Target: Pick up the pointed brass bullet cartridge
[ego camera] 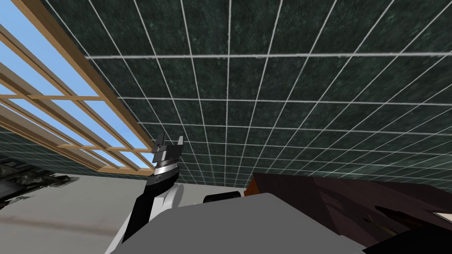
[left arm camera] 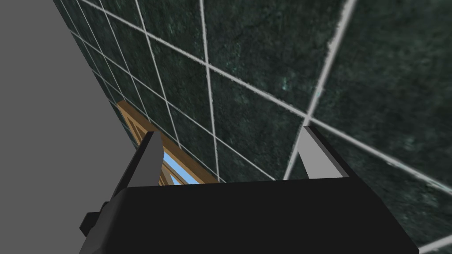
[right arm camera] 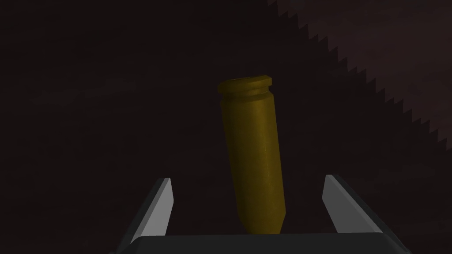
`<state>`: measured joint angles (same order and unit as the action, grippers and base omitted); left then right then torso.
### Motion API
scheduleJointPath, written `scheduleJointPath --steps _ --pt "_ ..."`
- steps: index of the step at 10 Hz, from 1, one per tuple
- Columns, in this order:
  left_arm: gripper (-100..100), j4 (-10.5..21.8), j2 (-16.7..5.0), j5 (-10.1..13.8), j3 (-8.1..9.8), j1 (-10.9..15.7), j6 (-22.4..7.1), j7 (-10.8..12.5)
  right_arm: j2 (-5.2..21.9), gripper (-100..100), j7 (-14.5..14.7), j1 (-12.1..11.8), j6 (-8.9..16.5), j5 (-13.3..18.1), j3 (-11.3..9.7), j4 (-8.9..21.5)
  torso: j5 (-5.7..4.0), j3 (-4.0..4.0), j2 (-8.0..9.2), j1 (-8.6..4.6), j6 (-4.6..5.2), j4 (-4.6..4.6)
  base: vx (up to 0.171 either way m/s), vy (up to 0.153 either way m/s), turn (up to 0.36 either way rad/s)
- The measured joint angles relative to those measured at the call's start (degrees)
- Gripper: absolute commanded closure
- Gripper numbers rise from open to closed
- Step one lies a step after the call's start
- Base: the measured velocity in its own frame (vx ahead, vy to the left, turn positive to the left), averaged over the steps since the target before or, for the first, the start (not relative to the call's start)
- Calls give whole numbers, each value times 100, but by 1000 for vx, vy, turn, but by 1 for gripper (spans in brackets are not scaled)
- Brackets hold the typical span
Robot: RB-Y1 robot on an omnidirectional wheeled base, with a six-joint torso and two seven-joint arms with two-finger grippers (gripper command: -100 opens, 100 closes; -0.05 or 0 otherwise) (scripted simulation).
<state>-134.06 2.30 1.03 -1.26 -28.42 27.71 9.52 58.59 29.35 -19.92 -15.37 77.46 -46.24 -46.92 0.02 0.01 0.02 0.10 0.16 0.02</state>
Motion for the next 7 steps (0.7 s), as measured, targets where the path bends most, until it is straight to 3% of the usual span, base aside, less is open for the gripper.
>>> scheduleJointPath --steps 7 --pt "0 0 0 0 0 -1 0 0 -211 -100 1092 50 -289 -806 312 392 -1 -1 -2 -1 4 -1 -20 9 28"
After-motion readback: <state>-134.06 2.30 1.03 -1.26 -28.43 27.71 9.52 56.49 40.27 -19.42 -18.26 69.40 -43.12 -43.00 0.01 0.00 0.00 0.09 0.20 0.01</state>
